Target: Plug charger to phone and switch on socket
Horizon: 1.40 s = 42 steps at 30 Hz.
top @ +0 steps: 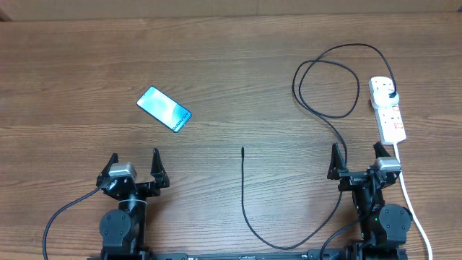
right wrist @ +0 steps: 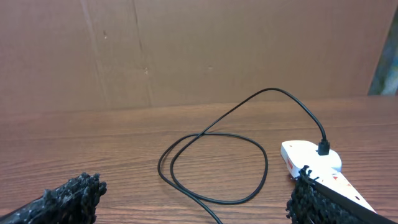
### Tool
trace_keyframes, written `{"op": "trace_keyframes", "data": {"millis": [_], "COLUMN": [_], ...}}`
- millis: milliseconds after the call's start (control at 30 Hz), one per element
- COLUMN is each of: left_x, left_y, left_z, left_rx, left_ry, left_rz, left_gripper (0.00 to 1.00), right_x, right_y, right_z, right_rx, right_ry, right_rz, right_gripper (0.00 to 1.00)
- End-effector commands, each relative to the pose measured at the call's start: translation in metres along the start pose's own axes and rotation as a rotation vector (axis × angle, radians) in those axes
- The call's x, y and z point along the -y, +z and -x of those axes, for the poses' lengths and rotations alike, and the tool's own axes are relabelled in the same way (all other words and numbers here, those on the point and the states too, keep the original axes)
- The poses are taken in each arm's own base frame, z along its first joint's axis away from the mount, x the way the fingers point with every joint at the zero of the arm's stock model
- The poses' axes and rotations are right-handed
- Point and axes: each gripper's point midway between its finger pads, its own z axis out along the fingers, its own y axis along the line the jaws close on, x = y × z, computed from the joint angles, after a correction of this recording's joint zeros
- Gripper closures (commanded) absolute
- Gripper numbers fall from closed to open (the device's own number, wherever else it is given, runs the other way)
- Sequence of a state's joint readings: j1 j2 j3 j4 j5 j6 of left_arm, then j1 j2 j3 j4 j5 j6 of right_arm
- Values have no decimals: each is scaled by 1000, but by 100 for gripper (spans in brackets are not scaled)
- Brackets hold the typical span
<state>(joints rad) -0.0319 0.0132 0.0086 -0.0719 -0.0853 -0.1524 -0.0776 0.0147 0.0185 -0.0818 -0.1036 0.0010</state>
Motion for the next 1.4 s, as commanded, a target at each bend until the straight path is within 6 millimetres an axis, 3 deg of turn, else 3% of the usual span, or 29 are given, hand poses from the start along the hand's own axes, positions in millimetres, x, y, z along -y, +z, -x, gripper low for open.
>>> {"op": "trace_keyframes", "data": {"millis": [0,867,1367], "left_x": [0,6,16], "left_y": [0,-1,-21], "left_z": [1,4,69], "left_rx": [6,13,93], "left_ry": [21,13,8], "left_rz": [-2,-38,-59], "left_gripper": [0,0,0], "right_x": [0,0,0], "right_y": [0,0,0], "right_z": [-1,-1,-1], "right_rx": [6,6,6], "right_ry": [6,6,6], "right_rz": [-3,-3,-3], "right_gripper": [0,0,0]}}
